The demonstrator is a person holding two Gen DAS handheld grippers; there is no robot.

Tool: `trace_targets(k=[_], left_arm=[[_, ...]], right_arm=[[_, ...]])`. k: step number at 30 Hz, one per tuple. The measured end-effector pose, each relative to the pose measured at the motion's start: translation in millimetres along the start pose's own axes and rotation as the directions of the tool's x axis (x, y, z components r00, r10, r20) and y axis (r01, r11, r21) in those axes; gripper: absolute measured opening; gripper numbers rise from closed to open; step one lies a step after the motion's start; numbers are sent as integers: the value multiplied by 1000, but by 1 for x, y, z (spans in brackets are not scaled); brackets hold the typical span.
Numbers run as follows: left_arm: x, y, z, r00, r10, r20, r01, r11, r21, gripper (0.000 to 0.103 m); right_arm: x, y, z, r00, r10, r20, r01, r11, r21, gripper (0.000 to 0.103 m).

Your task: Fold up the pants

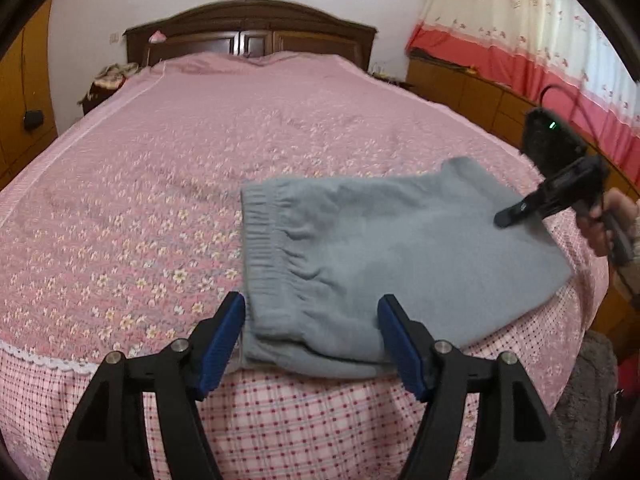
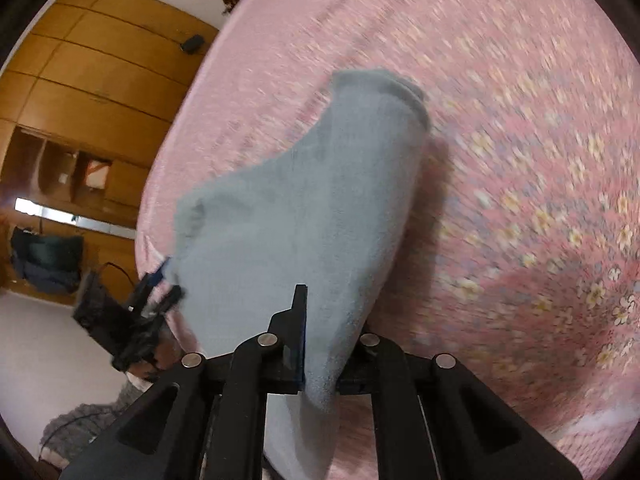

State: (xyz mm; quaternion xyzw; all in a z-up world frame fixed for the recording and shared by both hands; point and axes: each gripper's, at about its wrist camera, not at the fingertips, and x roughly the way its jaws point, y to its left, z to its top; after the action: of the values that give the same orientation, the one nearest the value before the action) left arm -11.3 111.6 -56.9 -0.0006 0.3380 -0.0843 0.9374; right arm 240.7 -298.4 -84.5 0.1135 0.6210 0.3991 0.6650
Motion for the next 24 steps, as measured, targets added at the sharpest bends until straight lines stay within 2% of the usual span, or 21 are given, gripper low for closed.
trace_targets(k=[3, 6, 9, 12, 16, 18, 21, 24], left_arm=[[4, 9, 3, 998, 62, 5, -62, 998, 23, 72], [0, 37, 4, 1000, 21, 17, -19, 998, -65, 74], [-10, 55, -6, 999, -32, 23, 35, 984, -173, 75], [-17, 53, -19, 999, -35, 11, 36, 984, -175, 75], [-28, 54, -27, 999, 43, 3, -42, 990, -131, 74], [-34, 60, -34, 998, 65, 11, -62, 987, -146, 74], [-39, 74, -49, 999, 45, 8, -42, 977, -207, 74], [-42, 87, -61, 998, 63, 16, -58, 971, -231, 74]], right_arm=[[7, -11, -3, 999, 52, 5, -51, 998, -33, 13], [12, -26, -3, 988, 155, 23, -154, 987, -55, 13], [14, -45, -7, 973, 223, 56, -220, 974, -62, 13], [13, -45, -13, 968, 228, 102, -220, 972, -84, 13], [0, -57, -28, 966, 226, 124, -226, 974, -13, 14], [-4, -63, -31, 961, 245, 130, -249, 968, 17, 15], [-7, -69, -34, 947, 278, 162, -289, 956, 49, 15], [-13, -74, -41, 942, 275, 193, -289, 956, 47, 15]])
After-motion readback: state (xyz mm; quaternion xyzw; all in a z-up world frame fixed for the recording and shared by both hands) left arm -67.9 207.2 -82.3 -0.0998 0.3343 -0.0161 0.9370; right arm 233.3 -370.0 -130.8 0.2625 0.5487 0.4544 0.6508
